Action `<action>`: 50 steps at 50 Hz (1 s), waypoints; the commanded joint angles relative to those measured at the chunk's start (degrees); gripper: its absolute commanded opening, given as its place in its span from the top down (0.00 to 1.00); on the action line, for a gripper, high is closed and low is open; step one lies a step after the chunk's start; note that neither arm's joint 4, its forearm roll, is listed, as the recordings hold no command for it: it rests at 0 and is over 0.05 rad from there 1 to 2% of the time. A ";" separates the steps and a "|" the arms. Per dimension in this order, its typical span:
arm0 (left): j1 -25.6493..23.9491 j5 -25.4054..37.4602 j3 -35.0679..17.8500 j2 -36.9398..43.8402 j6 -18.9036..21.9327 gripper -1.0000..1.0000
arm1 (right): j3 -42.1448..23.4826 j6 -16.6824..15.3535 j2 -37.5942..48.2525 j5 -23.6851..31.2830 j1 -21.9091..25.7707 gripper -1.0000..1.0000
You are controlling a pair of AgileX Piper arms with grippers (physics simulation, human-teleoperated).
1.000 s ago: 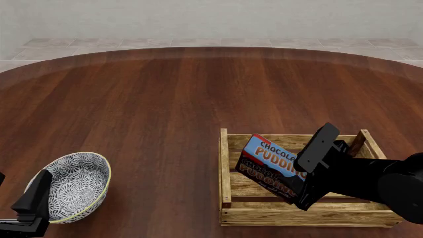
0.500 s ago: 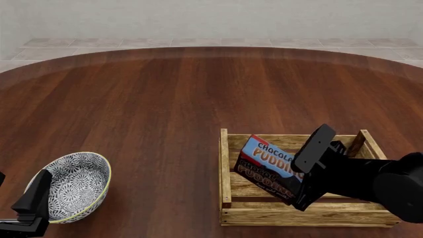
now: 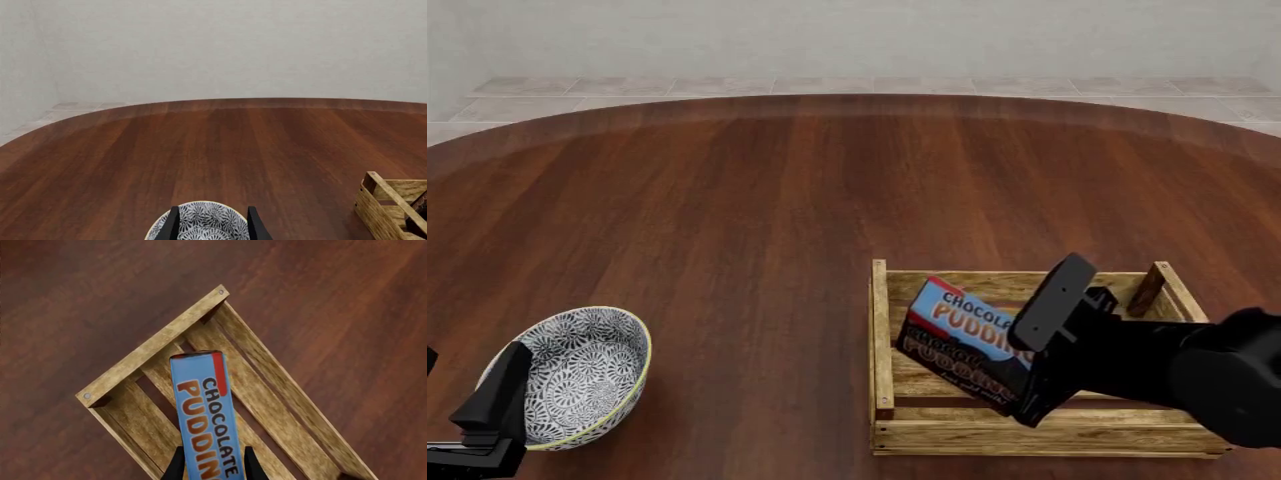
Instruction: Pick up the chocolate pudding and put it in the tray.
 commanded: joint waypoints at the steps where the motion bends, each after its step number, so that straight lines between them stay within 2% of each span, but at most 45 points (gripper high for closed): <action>1: -0.01 0.00 0.00 -0.01 0.00 0.00 | -0.03 1.01 1.18 -0.75 0.14 1.00; 50: 0.00 0.00 0.00 -0.02 0.00 0.00 | 0.84 1.70 3.23 -2.80 1.52 1.00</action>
